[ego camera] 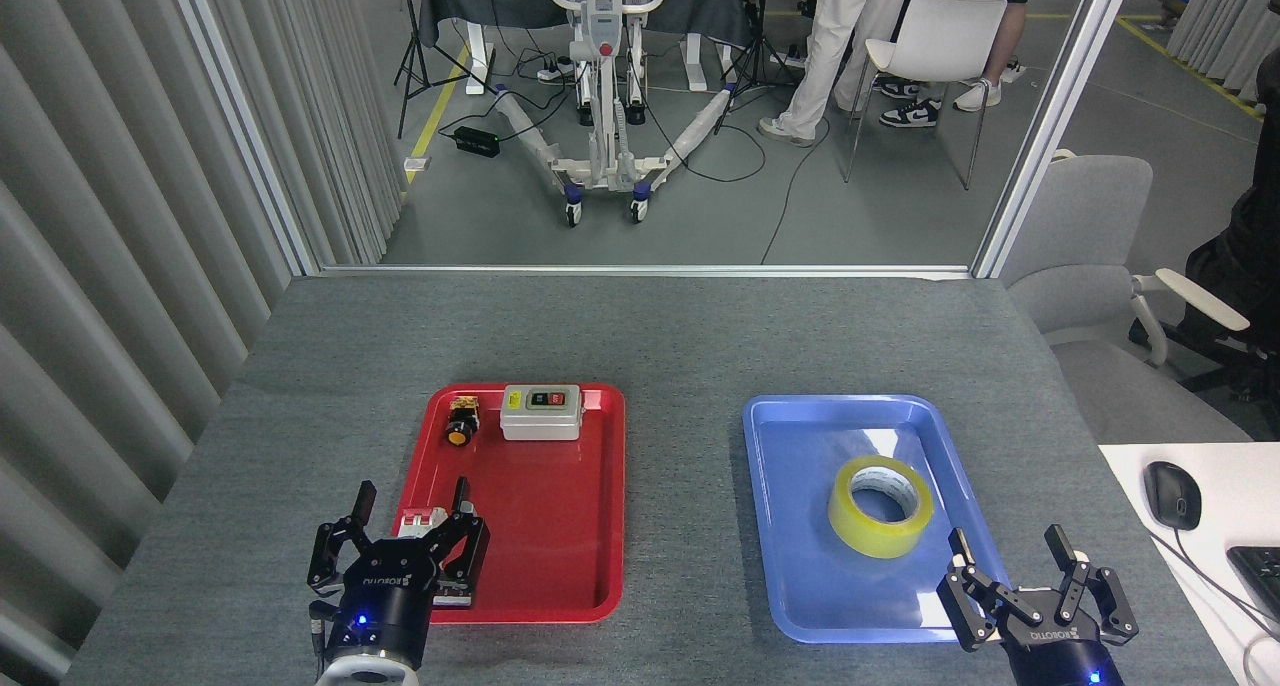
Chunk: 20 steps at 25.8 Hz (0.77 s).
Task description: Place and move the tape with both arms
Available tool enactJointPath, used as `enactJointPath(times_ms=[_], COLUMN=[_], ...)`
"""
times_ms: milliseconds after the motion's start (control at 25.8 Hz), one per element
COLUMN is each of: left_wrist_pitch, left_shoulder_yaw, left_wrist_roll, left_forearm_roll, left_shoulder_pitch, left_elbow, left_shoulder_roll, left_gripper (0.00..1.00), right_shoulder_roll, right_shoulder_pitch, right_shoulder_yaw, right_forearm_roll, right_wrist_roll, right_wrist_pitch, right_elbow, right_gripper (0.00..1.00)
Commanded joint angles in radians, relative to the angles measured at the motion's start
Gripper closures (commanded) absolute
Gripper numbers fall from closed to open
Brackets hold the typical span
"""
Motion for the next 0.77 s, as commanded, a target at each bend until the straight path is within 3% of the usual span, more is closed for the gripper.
enactJointPath(times_ms=[0, 736], left_wrist_pitch=[0.000, 0.000], left_shoulder_yaw=[0.000, 0.008], left_wrist_roll=[0.001, 0.012], left_forearm_roll=[0.000, 0.000], left_shoulder_pitch=[0.001, 0.006], left_elbow=[-0.001, 0.004], left_shoulder_roll=[0.000, 0.000], left_gripper=[0.00, 0.00], right_shoulder_roll=[0.000, 0.007], right_shoulder_pitch=[-0.014, -0.014], right_shoulder_yaw=[0.001, 0.001], right_forearm_roll=[0.001, 0.001], right_wrist_roll=[-0.001, -0.001], right_wrist_pitch=[-0.006, -0.006], right_elbow=[0.006, 0.007], right_gripper=[0.00, 0.00])
